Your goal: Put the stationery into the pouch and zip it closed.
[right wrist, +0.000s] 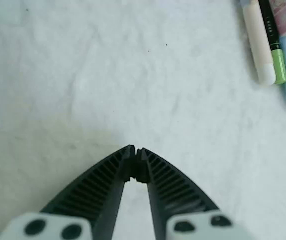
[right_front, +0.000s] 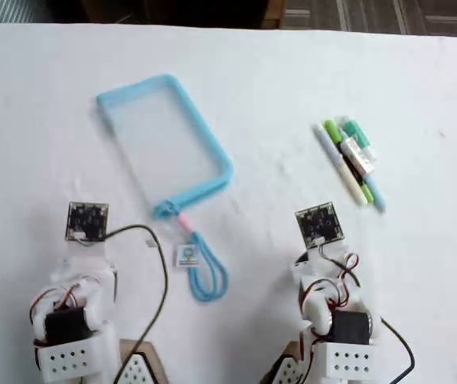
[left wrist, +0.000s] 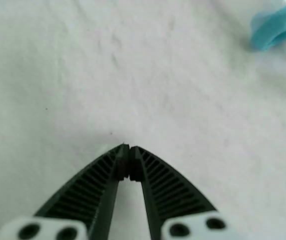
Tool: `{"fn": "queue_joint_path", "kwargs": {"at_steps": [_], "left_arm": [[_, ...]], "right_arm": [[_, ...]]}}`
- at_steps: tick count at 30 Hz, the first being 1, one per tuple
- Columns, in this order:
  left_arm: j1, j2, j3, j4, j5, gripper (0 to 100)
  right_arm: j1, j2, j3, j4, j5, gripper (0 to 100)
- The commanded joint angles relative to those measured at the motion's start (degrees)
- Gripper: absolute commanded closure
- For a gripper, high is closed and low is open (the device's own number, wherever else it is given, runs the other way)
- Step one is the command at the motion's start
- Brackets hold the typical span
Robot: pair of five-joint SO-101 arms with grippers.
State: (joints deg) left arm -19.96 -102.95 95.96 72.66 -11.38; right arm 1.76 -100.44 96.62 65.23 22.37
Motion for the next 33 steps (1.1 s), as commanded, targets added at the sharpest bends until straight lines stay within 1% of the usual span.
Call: {"fn": "queue_joint_path", "kwargs": {"at_steps": [1,9,15,20,24,27,30,33], "left_arm": [[0.35,0.0,1.1,0.09,-0.18,97],[0.35,0.0,1.1,0.09,-0.35,97],[0.35,0.0,1.1,0.09,-0.26,97],[0.35,0.0,1.1,0.09,-0.35,97],[0.44,0.0,1.1,0.0,-0.18,97],[0.35,0.0,1.1,0.0,-0.18,97],[0.35,0.0,1.1,-0.09,-0.18,97],[0.35,0.0,1.1,-0.09,-0.44,97]], "right_arm": [[-0.13,-0.4,0.44,0.22,0.44,97.8],[-0.57,-0.48,-0.7,0.13,0.7,97.8],[-7.43,0.04,-5.89,0.66,0.35,98.0],[-12.79,0.04,-10.2,3.56,0.35,97.8],[-18.95,0.04,-13.71,5.67,0.09,97.8],[-23.52,0.04,-14.42,5.67,-1.49,97.8],[-26.42,0.04,-14.42,5.41,-1.67,97.8],[-27.03,0.04,-14.42,5.32,-1.67,97.8]]}}
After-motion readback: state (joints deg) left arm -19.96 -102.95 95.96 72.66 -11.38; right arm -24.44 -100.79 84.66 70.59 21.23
